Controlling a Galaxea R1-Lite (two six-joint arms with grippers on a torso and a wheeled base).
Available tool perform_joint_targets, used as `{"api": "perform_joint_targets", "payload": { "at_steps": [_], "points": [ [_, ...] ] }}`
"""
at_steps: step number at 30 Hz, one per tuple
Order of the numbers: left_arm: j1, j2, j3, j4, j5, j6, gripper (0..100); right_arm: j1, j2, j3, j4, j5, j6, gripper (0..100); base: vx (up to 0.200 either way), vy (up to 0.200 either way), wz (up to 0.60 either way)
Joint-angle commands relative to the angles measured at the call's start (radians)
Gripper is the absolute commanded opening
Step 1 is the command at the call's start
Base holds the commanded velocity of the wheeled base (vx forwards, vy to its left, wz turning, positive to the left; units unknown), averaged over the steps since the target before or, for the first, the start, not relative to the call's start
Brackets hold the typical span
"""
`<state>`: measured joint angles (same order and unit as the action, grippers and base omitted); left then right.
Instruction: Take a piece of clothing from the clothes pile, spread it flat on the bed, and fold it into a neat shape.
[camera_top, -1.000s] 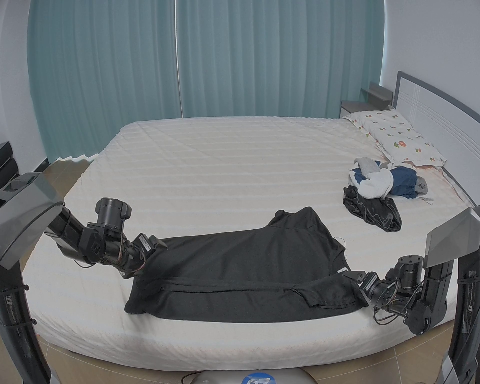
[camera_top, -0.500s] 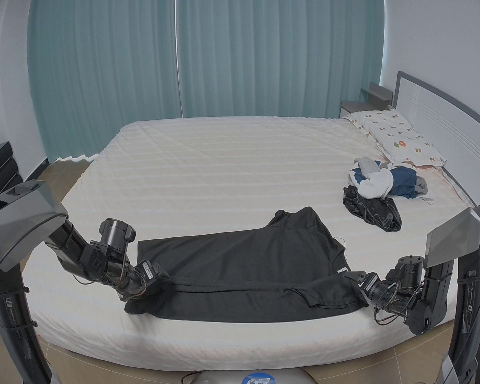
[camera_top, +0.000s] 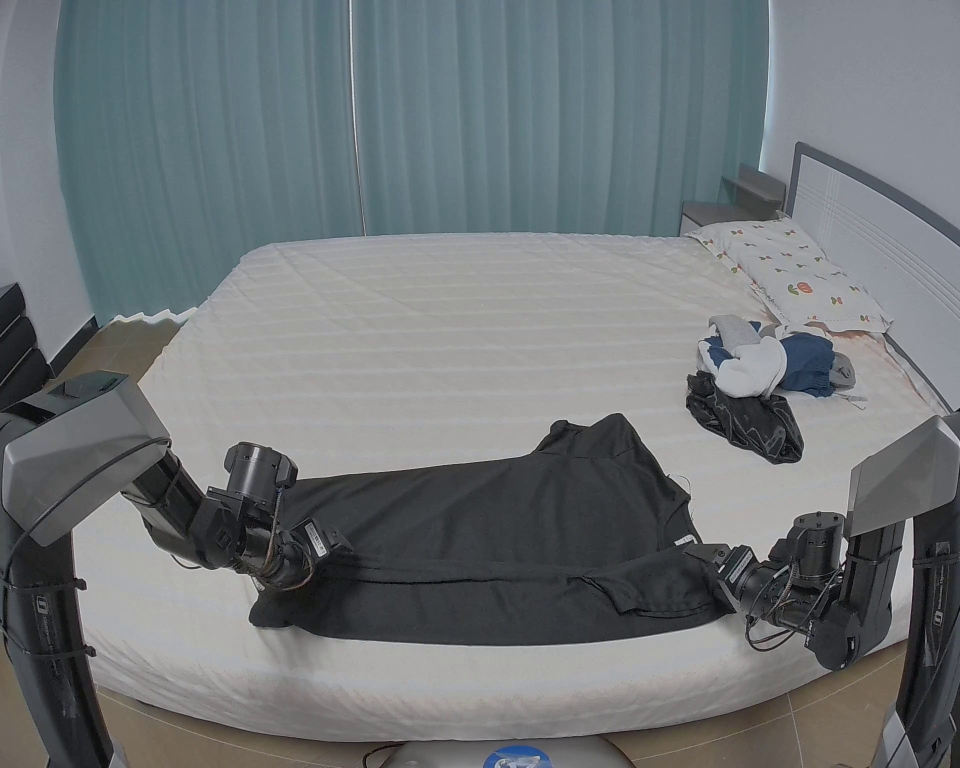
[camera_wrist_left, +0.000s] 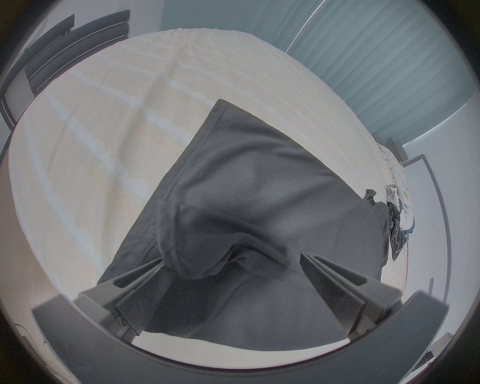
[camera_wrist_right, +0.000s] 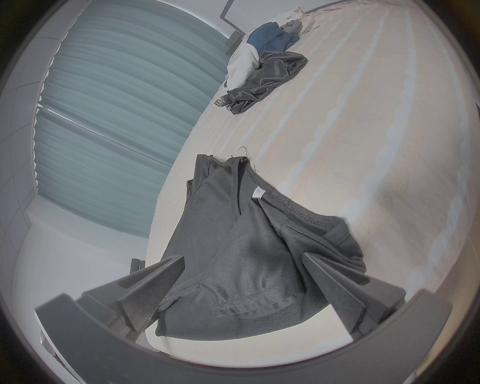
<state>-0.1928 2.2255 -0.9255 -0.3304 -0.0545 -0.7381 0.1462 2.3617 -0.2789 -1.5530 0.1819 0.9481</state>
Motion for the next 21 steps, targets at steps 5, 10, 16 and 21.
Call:
{"api": "perform_joint_targets", "payload": {
  "at_steps": [5, 10, 16, 21],
  "points": [
    [0.022, 0.111, -0.185, -0.029, 0.087, -0.101, 100, 0.015, 0.013, -0.011, -0.013, 0.001, 0.0, 100, 0.0, 0.0, 0.0],
    [0.092, 0.115, -0.205, -0.131, 0.09, -0.178, 100, 0.016, 0.013, -0.011, -0.012, 0.001, 0.0, 100, 0.0, 0.0, 0.0],
    [0.122, 0.112, -0.191, -0.15, 0.087, -0.215, 100, 0.016, 0.011, -0.008, -0.013, -0.001, 0.0, 100, 0.0, 0.0, 0.0],
    [0.141, 0.092, -0.159, -0.159, 0.045, -0.21, 100, 0.015, 0.011, -0.005, -0.013, -0.001, 0.0, 100, 0.0, 0.0, 0.0]
  ]
}}
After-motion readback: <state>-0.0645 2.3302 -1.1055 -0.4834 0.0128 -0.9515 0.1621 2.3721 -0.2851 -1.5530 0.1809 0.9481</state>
